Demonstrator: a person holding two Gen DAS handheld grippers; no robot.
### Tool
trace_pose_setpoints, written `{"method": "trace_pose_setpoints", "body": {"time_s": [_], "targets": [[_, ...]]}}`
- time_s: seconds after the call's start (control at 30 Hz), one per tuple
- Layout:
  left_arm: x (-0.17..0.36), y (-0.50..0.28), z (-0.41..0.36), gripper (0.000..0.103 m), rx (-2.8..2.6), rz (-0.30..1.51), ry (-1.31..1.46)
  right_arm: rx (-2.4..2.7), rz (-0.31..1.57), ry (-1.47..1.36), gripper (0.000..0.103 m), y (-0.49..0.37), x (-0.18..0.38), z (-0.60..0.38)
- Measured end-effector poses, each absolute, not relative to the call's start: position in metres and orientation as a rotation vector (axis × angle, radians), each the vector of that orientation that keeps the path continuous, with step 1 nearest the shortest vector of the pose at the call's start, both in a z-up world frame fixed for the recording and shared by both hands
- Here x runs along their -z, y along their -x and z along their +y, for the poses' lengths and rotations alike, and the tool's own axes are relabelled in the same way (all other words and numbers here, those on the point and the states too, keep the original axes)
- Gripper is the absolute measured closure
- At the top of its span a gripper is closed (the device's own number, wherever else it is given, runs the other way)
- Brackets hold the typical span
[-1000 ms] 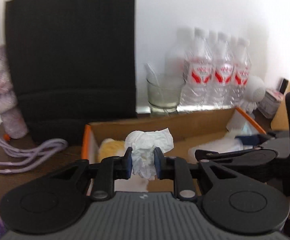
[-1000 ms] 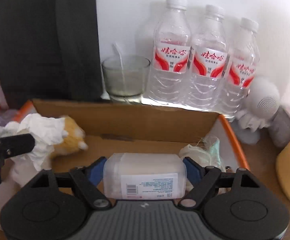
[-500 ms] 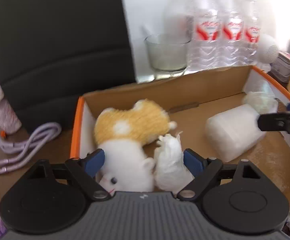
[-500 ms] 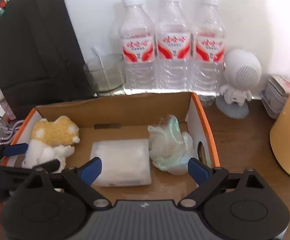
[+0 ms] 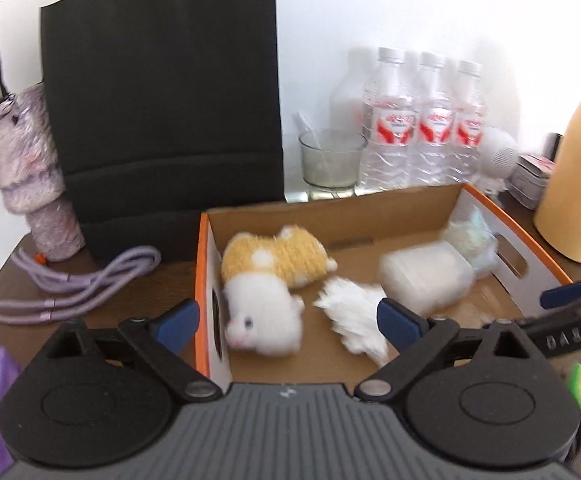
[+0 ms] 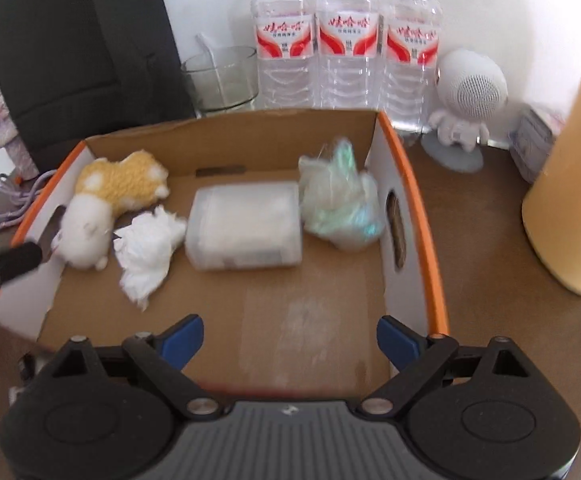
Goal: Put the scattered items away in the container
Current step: 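Carry the tissue and white container into the box and release both, then grasp the red rose with the left tool while the right tool grasps the small printed packet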
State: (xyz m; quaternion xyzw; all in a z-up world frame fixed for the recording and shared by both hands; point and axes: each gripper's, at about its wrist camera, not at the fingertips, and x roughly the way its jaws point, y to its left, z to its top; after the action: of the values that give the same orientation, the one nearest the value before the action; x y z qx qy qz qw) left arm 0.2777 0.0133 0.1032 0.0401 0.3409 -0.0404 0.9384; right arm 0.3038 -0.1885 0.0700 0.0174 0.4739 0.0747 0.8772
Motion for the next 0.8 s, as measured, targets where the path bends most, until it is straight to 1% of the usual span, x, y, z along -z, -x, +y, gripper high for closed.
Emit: {"method": "trace_pose_setpoints", "body": {"time_s": [0.13, 0.27, 0.37, 0.43, 0.5, 0.57, 0.63, 0.67, 0.73, 0.8], "targets": [[-0.1, -0.257, 0.005, 0.005, 0.083, 0.709, -0.157, -0.13, 0.975, -0.049, 0.009, -0.291, -0.072, -0.186], [-0.119, -0.243, 0.013, 0.005, 0.062, 0.685, -0.113, -0.14, 0.931, -0.03, 0.009, -0.277, -0.091, -0.184], [-0.136, -0.229, 0.018, 0.005, 0.027, 0.634, -0.08, -0.147, 0.875, -0.067, 0.009, -0.262, -0.113, -0.189], [-0.146, -0.209, 0.016, 0.005, -0.016, 0.537, -0.075, -0.148, 0.826, -0.08, 0.009, -0.246, -0.126, -0.193], [-0.149, -0.177, 0.009, 0.003, -0.029, 0.389, -0.096, -0.162, 0.705, -0.083, 0.009, -0.218, -0.135, -0.197], [-0.14, -0.14, 0.004, 0.001, -0.054, 0.202, -0.096, -0.241, 0.465, -0.085, 0.008, -0.176, -0.134, -0.204], [-0.126, -0.106, 0.002, 0.0, -0.058, 0.059, -0.057, -0.268, 0.233, -0.057, 0.0, -0.133, -0.122, -0.208], [-0.119, -0.094, 0.002, 0.0, -0.045, 0.033, -0.035, -0.252, 0.156, -0.044, 0.0, -0.115, -0.115, -0.208], [-0.108, -0.079, 0.0, 0.0, -0.026, 0.041, -0.008, -0.236, 0.122, -0.015, 0.0, -0.097, -0.106, -0.205], [-0.101, -0.071, -0.001, 0.0, -0.01, 0.076, -0.011, -0.229, 0.152, -0.005, 0.0, -0.089, -0.1, -0.202]]}}
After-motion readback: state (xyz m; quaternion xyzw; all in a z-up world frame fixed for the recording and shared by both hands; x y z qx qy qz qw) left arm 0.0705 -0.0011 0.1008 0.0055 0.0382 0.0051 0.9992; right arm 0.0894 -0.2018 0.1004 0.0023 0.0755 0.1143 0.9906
